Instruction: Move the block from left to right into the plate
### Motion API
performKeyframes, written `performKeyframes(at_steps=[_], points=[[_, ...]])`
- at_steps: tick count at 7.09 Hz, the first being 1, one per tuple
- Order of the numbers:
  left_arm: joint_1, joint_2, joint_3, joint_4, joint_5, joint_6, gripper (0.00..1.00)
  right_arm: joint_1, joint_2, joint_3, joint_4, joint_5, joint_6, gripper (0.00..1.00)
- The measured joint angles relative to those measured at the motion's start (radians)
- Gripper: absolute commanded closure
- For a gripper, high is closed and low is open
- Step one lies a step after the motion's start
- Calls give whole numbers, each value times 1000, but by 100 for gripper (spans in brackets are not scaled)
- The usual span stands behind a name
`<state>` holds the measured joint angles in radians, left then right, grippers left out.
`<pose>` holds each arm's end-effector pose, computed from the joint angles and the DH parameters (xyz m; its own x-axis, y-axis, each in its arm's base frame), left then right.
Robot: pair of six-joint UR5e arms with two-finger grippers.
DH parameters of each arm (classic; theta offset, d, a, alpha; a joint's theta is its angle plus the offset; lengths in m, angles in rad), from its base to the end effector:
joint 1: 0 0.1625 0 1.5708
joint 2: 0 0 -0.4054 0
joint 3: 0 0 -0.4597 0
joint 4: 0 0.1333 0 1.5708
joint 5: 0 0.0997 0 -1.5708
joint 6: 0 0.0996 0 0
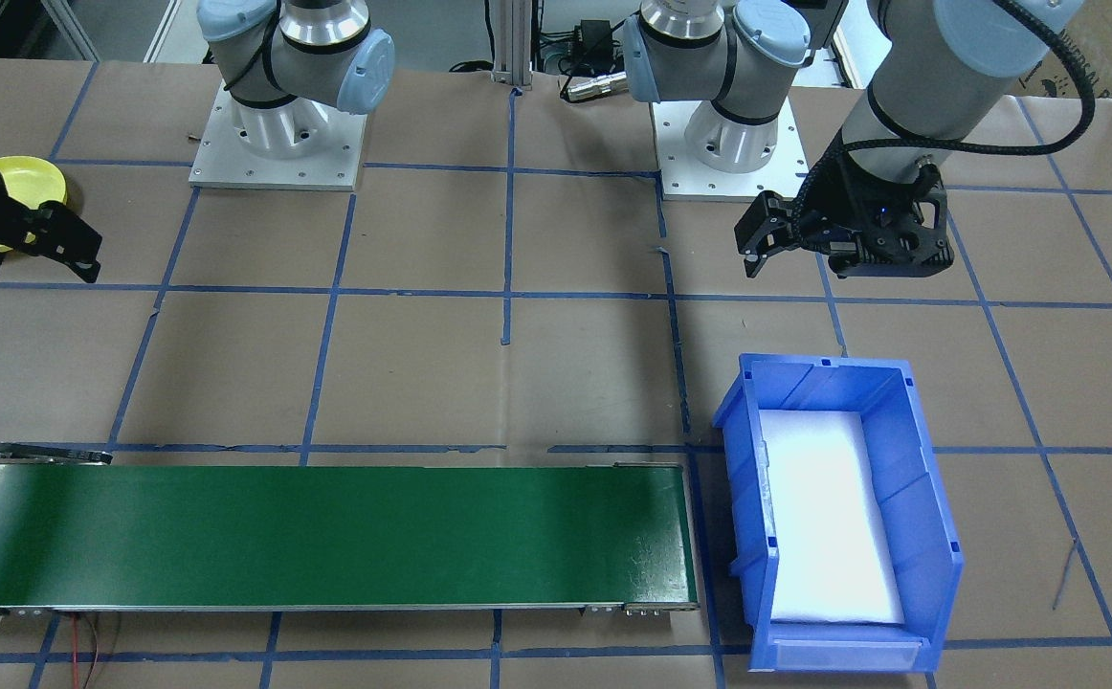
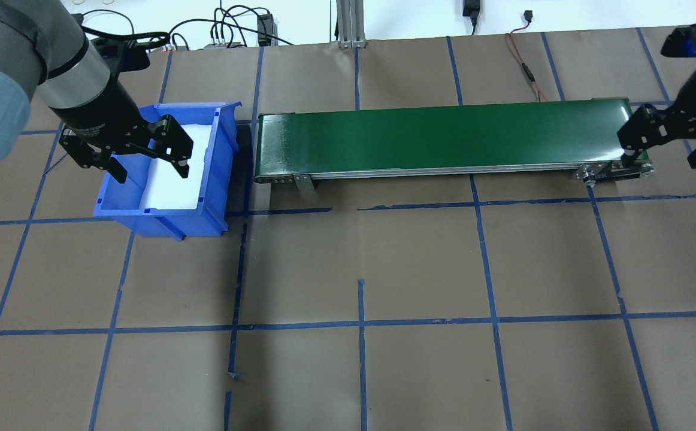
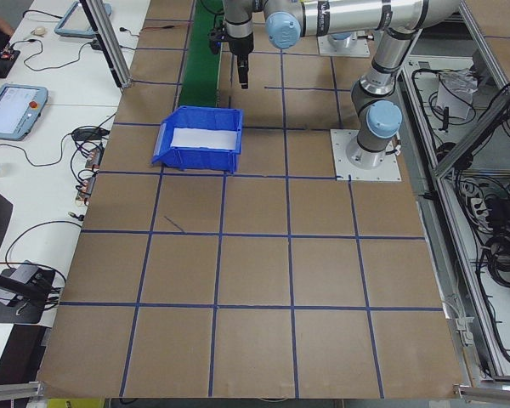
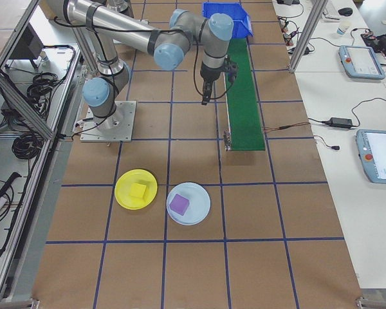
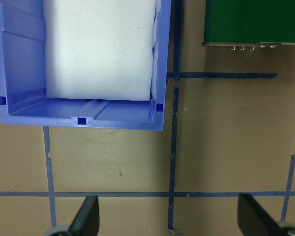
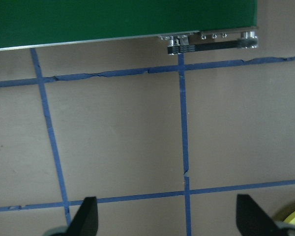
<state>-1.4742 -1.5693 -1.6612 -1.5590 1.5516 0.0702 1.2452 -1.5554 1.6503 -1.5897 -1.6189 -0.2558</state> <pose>-0.0816 -0.5595 0.4201 -0.9993 -0.0281 0.0245 -0.0261 0.9968 0.0755 -0.0560 -0.5676 0.4175 -0.9974 0.0667 0.0272 0.0688 0.9940 0.0856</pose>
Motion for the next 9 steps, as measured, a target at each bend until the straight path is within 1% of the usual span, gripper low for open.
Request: performKeyframes(at_steps=[2,4,5,6,7,8,9], points=[[0,0,0,0,1,-1,0,127,-3,-78,31,26,79,0],[0,0,0,4,-1,0,0,190,-11,-115,42,97,150,0],[0,0,0,8,-1,2,0,200,-8,-147,68,100,164,0],[0,0,-1,9,0,3,0,204,0,-188,112,91,169,0],[-1,0,-1,8,1,3,0,209,7,-201,138,86,174,0],[-1,0,-1,8,1,3,0,224,9,-188,127,84,180,0],[-1,0,-1,8,1,3,0,243,12,-171,94,83,180,0]])
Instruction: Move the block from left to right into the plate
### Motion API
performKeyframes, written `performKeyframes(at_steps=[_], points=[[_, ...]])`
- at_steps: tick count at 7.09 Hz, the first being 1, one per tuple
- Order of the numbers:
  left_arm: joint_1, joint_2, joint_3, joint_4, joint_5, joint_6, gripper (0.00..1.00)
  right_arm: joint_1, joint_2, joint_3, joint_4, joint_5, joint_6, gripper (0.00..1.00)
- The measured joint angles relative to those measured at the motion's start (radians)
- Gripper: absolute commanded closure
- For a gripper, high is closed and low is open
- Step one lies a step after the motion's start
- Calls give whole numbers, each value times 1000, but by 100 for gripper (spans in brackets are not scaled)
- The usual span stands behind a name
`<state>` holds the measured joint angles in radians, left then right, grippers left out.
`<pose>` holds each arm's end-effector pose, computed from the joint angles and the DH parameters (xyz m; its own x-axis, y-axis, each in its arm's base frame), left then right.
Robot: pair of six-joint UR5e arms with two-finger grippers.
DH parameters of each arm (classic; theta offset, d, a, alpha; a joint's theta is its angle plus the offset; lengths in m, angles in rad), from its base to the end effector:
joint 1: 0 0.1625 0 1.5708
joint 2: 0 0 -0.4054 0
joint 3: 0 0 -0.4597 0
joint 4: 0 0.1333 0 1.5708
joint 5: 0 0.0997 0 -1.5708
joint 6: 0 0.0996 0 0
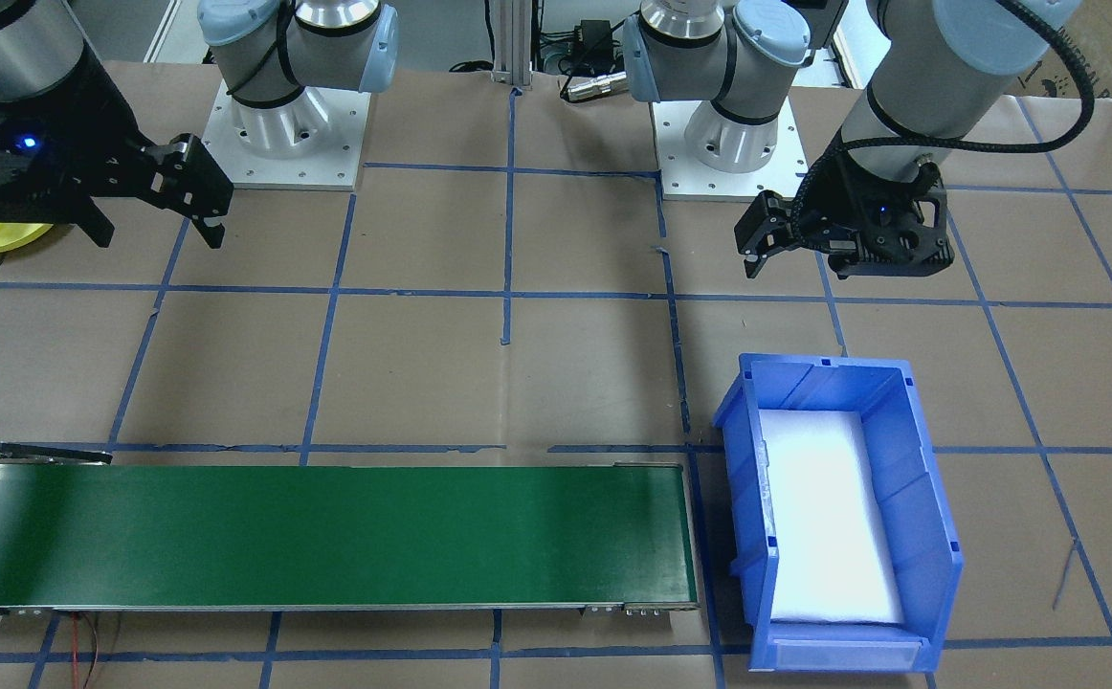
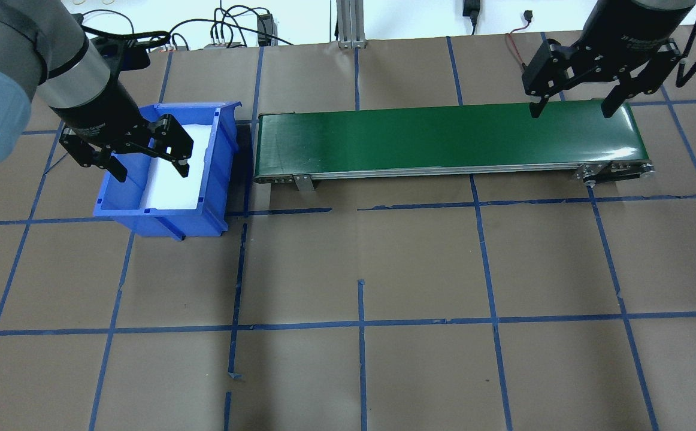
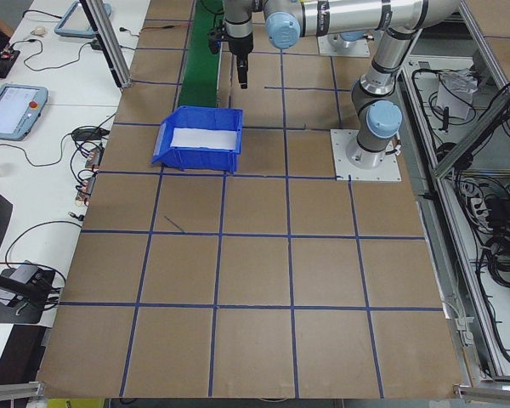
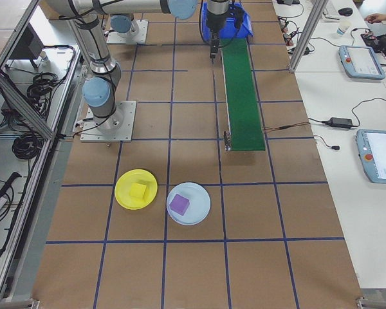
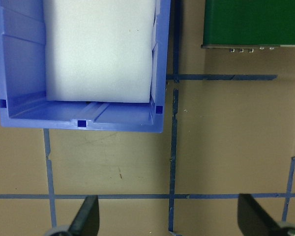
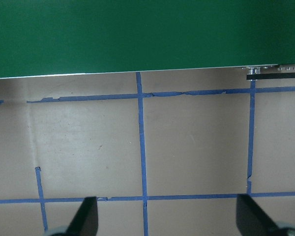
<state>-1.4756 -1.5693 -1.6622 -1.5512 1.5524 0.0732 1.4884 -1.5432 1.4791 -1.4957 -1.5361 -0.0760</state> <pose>-0.0823 -0.5600 0.4203 -0.9995 -0.0234 0.0234 -0.0218 0.9974 0.0687 0.0895 -0.5779 0.4966 -0.9993 0.0067 -0.0354 0.0064 0.9999 0.0083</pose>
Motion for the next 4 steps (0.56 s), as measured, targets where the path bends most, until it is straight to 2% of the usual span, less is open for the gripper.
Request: performKeyframes(at_steps=[4], points=[[0,2,0,0,0,1,0,50,-11,8,-28,7,-8,0]])
